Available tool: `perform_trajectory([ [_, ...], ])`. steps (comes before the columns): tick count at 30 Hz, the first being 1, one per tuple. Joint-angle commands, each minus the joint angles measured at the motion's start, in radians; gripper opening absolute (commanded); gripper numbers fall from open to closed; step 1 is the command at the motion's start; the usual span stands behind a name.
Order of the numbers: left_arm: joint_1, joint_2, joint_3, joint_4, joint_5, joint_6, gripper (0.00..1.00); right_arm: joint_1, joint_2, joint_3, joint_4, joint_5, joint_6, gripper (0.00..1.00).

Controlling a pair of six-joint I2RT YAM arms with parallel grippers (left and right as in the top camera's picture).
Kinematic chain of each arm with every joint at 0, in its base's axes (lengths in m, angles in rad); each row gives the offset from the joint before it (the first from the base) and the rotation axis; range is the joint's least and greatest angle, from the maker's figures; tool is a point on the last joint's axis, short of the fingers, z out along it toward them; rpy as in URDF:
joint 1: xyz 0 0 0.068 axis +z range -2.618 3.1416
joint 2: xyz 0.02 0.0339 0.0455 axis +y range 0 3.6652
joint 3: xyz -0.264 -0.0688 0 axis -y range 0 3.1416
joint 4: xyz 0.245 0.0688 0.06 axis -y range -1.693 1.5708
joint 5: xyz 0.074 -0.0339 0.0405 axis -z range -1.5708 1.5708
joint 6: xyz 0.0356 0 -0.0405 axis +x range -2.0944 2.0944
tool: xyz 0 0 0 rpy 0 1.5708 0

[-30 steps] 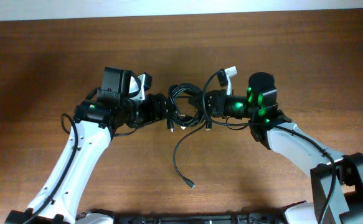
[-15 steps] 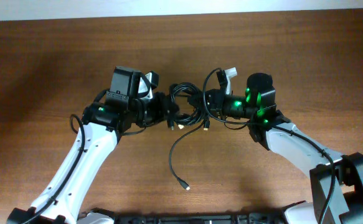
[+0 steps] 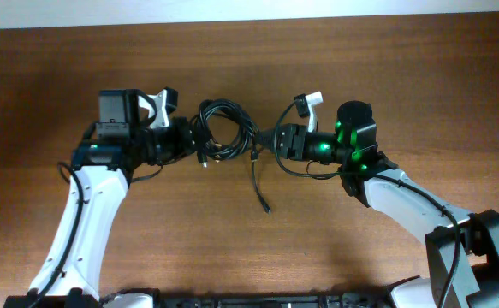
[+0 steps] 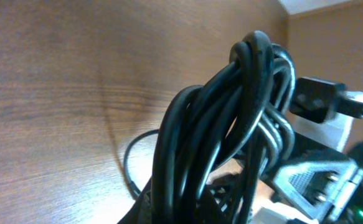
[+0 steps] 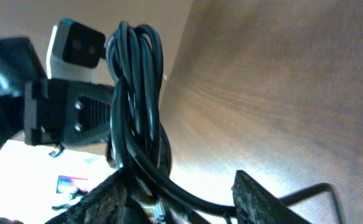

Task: Untangle cables

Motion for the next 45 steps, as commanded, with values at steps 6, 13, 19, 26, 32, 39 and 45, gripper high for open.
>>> perform_trajectory([
  [6, 0.066, -0.006, -0.002, 0.003, 0.197, 0.093, 0.0, 0.001, -0.003, 0.001, 0.0, -0.055, -0.22, 0.34],
  [13, 0.066, -0.006, -0.002, 0.002, 0.221, 0.119, 0.0, 0.001, -0.003, 0.001, 0.012, -0.051, -0.273, 0.62],
  [19, 0.066, -0.006, -0.002, 0.002, 0.182, 0.1, 0.0, 0.002, -0.003, 0.001, 0.01, -0.196, -0.273, 0.62],
  [26, 0.066, -0.006, -0.002, -0.002, 0.157, 0.08, 0.0, 0.002, -0.003, 0.001, 0.016, -0.22, -0.244, 0.61],
  [32, 0.065, -0.006, -0.002, -0.034, 0.117, 0.077, 0.0, 0.002, -0.003, 0.002, 0.174, -0.211, -0.132, 0.55],
  [39, 0.065, -0.006, -0.002, -0.053, 0.115, 0.065, 0.0, 0.034, -0.003, 0.001, 0.167, -0.094, -0.095, 0.41],
  [45, 0.065, -0.006, -0.002, -0.059, 0.116, 0.04, 0.0, 0.106, -0.003, 0.001, 0.006, 0.18, -0.096, 0.17],
])
